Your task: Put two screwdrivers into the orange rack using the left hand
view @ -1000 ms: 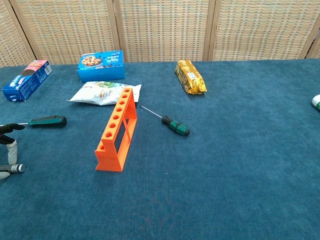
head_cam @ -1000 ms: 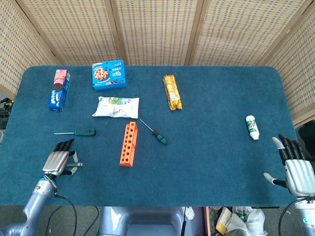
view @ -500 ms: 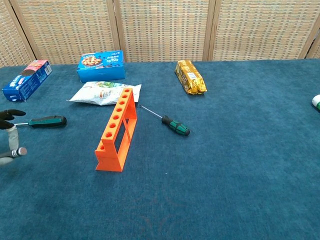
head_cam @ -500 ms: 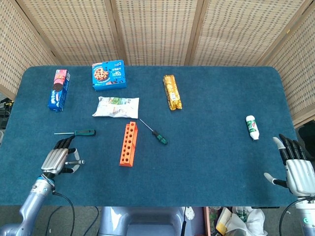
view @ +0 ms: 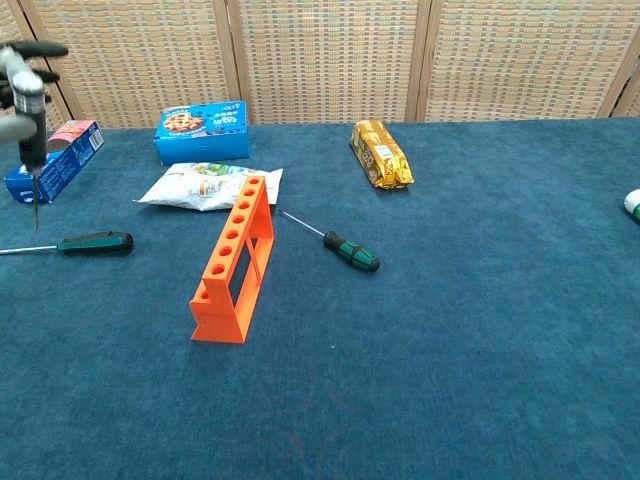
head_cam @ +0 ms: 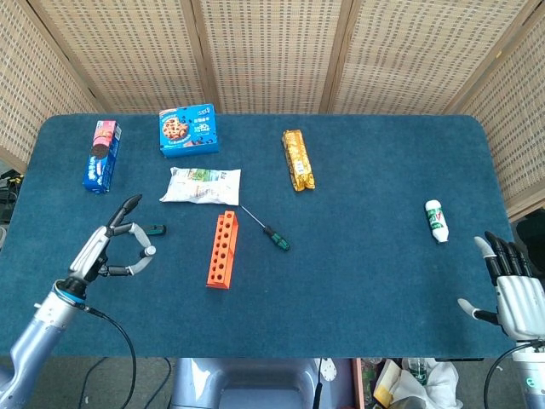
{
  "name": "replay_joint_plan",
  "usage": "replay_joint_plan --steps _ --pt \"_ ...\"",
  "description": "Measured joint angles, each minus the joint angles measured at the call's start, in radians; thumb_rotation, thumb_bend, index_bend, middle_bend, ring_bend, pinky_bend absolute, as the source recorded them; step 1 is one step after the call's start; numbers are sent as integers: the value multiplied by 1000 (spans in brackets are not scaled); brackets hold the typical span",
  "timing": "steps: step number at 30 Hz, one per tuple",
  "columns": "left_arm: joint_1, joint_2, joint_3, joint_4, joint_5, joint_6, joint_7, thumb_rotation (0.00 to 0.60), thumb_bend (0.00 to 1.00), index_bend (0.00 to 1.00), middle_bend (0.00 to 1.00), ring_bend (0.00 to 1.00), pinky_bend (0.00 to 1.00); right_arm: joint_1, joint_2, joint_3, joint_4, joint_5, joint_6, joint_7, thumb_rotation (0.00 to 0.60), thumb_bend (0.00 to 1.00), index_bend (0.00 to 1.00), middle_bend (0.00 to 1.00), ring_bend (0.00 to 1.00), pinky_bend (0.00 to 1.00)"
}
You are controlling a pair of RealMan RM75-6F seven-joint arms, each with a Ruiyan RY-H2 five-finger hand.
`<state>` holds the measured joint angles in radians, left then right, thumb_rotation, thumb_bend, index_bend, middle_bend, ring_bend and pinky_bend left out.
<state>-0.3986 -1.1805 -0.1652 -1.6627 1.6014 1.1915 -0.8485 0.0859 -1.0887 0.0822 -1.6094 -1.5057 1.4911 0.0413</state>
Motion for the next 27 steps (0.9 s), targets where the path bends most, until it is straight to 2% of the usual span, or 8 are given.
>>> replay_joint_plan --steps 3,6,14,20,27 --pt "-22 1 -22 -48 42 64 -100 600 410 619 0 0 0 0 1 1 0 2 -1 1 600 0 0 0 0 0" --pt "-49 -13 -30 -87 56 87 -146 600 411 619 0 0 0 0 2 1 0 3 -2 7 600 0 0 0 0 0" --pt "-122 -64 -3 -119 47 -3 -204 600 411 619 0 0 0 3 6 5 4 12 -9 20 600 0 0 0 0 0" --pt "-155 -129 22 -102 27 -43 -209 600 416 619 0 0 0 4 9 8 6 20 -15 32 600 0 0 0 0 0" --pt "-195 -172 15 -70 -39 -87 -188 600 431 619 0 0 0 9 18 14 9 37 -31 59 600 0 0 0 0 0"
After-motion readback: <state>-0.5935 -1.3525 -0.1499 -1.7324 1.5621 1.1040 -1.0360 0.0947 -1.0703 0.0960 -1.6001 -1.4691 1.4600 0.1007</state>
